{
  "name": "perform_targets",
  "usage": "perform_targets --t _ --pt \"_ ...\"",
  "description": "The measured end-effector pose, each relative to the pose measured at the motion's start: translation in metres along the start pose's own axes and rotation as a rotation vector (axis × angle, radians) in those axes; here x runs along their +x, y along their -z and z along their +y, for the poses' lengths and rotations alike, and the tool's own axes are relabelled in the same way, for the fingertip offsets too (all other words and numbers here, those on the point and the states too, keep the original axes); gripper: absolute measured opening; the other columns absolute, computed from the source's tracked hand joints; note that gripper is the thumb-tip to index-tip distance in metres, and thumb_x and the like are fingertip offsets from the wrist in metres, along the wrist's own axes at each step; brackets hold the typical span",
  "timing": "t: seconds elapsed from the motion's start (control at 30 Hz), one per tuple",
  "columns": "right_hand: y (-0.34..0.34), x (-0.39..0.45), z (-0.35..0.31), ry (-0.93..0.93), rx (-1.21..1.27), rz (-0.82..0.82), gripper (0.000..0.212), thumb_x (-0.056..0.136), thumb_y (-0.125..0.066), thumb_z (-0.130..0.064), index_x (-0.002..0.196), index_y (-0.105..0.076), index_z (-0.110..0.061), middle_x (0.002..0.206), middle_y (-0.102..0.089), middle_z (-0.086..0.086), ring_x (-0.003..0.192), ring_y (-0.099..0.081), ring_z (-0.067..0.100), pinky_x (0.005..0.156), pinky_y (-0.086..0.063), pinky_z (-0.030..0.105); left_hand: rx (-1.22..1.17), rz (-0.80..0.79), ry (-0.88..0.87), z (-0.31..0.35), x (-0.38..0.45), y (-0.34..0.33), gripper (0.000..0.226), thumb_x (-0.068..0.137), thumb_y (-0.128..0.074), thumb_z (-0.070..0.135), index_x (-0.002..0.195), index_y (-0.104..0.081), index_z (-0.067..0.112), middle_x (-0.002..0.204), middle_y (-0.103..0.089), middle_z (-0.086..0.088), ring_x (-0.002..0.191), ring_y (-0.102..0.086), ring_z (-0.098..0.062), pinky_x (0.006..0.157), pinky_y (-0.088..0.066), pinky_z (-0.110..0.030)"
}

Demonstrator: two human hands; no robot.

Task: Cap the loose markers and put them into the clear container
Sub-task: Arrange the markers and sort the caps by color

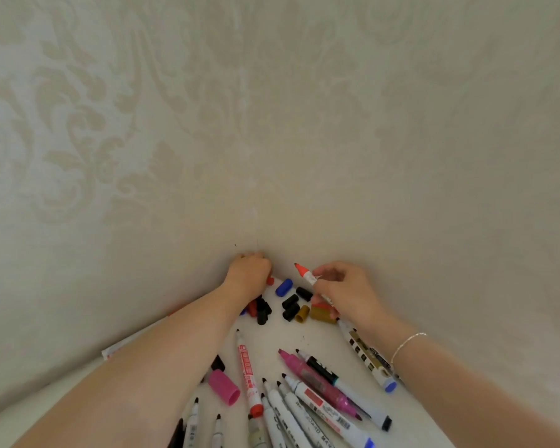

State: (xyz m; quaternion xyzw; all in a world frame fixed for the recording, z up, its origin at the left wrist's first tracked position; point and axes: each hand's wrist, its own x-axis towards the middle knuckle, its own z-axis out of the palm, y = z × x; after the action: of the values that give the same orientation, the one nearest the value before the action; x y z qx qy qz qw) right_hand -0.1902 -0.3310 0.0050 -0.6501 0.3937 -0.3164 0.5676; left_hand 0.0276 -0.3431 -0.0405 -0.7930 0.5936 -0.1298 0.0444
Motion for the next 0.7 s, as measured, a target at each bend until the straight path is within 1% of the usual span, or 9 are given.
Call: perform_targets --t 0.07,0.1,0.13,0.23,0.3,0.37,0.47,0.6,0.7 --pt "-0.002 0.0 0.0 0.0 -0.001 -0.003 0.008 0.09 -0.061 -0.009 0.097 -0.061 -0.014 0.095 -0.063 0.006 0.066 -0.062 0.015 0.033 -0.038 0.015 -0.056 0.038 -0.006 0.0 -0.004 0.001 0.019 0.098 -0.046 0.025 0.105 -0.06 0.015 0.108 -0.062 -0.005 0.096 -0.059 -0.023 0.086 -0.039 -0.03" --pt "-0.003 -0.001 0.0 0.003 0.0 -0.001 0.008 0.09 -0.061 -0.009 0.096 -0.061 -0.014 0.094 -0.063 0.005 0.067 -0.062 0.016 0.033 -0.037 0.014 -0.185 0.081 0.016 0.001 -0.008 0.003 0.019 0.098 -0.046 0.027 0.105 -0.058 0.015 0.103 -0.064 -0.004 0.092 -0.061 -0.023 0.082 -0.04 -0.03" --pt "-0.003 -0.002 0.0 0.01 0.0 0.003 0.008 0.09 -0.06 -0.009 0.097 -0.061 -0.015 0.094 -0.062 0.005 0.066 -0.061 0.016 0.033 -0.037 0.014 -0.398 0.137 0.073 0.003 -0.013 0.008 0.019 0.098 -0.048 0.029 0.105 -0.058 0.015 0.098 -0.066 -0.003 0.089 -0.062 -0.021 0.079 -0.042 -0.029" --pt "-0.002 -0.003 -0.003 0.047 -0.007 0.027 0.013 0.091 -0.06 -0.011 0.102 -0.062 -0.016 0.092 -0.063 0.009 0.057 -0.057 0.013 0.033 -0.035 0.014 -1.324 0.212 0.255 0.012 -0.032 0.034 0.018 0.094 -0.058 0.021 0.112 -0.06 0.017 0.094 -0.071 -0.002 0.089 -0.069 -0.013 0.078 -0.05 -0.025" --pt "-0.003 -0.005 -0.006 0.085 0.012 0.033 0.016 0.091 -0.061 -0.014 0.106 -0.064 -0.015 0.084 -0.061 0.008 0.05 -0.054 0.01 0.033 -0.033 0.011 -1.7 0.155 0.288 0.014 -0.045 0.047 0.023 0.095 -0.057 0.016 0.117 -0.06 0.02 0.099 -0.073 -0.006 0.091 -0.071 -0.014 0.081 -0.053 -0.025" --pt "-0.003 -0.007 -0.009 0.121 0.023 0.035 0.017 0.092 -0.06 -0.015 0.107 -0.065 -0.016 0.077 -0.059 0.007 0.038 -0.049 0.001 0.033 -0.031 0.01 -1.929 0.083 0.294 0.012 -0.058 0.058 0.021 0.096 -0.056 0.015 0.117 -0.061 0.018 0.104 -0.073 -0.007 0.094 -0.071 -0.016 0.081 -0.054 -0.026" --pt "-0.004 -0.014 -0.015 0.16 0.032 0.018 0.016 0.091 -0.059 -0.012 0.105 -0.066 -0.016 0.072 -0.058 0.007 0.029 -0.041 0.0 0.032 -0.031 0.012 -2.124 0.029 0.331 0.008 -0.07 0.069 0.021 0.096 -0.056 0.012 0.116 -0.06 0.009 0.11 -0.071 -0.013 0.096 -0.071 -0.019 0.083 -0.054 -0.03" --pt "-0.009 -0.025 -0.022 0.184 0.047 -0.014 0.018 0.087 -0.059 -0.005 0.1 -0.069 -0.013 0.066 -0.057 0.005 0.033 -0.042 0.003 0.034 -0.033 0.014 -2.136 0.023 0.379 0.007 -0.079 0.076 0.023 0.097 -0.055 0.012 0.116 -0.058 0.0 0.11 -0.07 -0.016 0.093 -0.071 -0.02 0.078 -0.057 -0.029" --pt "-0.014 -0.031 -0.024 0.206 -0.009 -0.024 0.019 0.086 -0.059 -0.004 0.096 -0.07 -0.017 0.07 -0.06 0.002 0.039 -0.046 0.006 0.036 -0.035 0.014 -2.121 0.027 0.411 0.007 -0.084 0.082 0.026 0.096 -0.055 0.013 0.118 -0.058 -0.002 0.107 -0.071 -0.016 0.093 -0.071 -0.02 0.072 -0.058 -0.027"
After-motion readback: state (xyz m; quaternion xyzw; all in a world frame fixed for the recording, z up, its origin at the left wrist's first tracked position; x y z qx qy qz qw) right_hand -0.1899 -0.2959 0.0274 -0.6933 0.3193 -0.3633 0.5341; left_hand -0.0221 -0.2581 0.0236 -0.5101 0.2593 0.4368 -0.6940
